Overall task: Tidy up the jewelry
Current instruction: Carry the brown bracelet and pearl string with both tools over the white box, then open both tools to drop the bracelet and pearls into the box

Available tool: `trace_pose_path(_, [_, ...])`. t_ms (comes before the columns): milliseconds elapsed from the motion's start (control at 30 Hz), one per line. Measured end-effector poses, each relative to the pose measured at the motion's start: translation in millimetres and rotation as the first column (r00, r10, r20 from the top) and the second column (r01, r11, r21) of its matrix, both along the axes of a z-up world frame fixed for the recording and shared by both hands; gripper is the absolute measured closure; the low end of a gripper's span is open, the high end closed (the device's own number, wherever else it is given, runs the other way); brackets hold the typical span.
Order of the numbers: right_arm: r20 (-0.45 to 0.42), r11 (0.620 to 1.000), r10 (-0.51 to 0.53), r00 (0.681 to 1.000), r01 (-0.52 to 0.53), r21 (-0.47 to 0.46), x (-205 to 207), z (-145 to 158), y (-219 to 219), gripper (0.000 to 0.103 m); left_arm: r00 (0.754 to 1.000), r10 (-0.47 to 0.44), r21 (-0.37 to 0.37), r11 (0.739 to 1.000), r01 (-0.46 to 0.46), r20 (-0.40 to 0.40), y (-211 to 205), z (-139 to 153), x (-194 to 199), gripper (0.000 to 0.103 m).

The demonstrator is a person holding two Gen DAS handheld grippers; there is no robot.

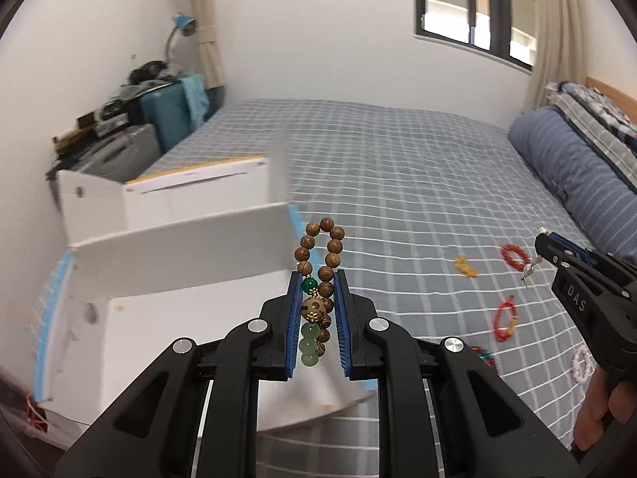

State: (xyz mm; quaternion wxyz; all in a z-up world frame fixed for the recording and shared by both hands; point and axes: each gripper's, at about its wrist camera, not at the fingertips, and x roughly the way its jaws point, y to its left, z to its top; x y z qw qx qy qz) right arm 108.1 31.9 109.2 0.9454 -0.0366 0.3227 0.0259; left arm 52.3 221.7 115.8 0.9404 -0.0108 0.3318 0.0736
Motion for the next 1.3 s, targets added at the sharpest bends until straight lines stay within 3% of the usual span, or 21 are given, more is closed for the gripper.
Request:
trace_pose_path(233, [0.020, 0.993, 0.116, 0.993, -0.116, 0.008, -15, 11, 101, 0.092, 0.992, 0.125, -0.009, 0.992, -0.125, -0.011, 92, 1, -26, 0.088])
trace_pose_path(400, [-0.002, 0.978, 0.207, 0.978, -0.207, 0.019, -23, 1, 169, 0.092, 0.977, 0.211, -0.027, 0.977, -0.212, -0.029, 150, -9, -47, 0.088])
trace_pose_path(600, [-0.064, 0.964, 0.267, 0.962, -0.266, 0.021, -26, -23, 222, 0.092, 0.964, 0.243, -0.044, 0.968, -0.249, -0.108, 190, -37, -53, 0.088])
trace_pose_path(1033, [-0.214, 0.959, 0.277, 0.937, -0.283, 0.003, -13, -72, 244, 0.092, 0.953, 0.230, -0.064, 0.967, -0.247, -0.198, 200, -72, -38, 0.088])
trace_pose_path(1300, [-0.218, 0.954, 0.283, 0.934, -0.298, -0.038, -13, -78, 248, 0.091, 0.948, 0.246, -0.049, 0.964, -0.260, -0.200, 200, -77, -37, 0.083])
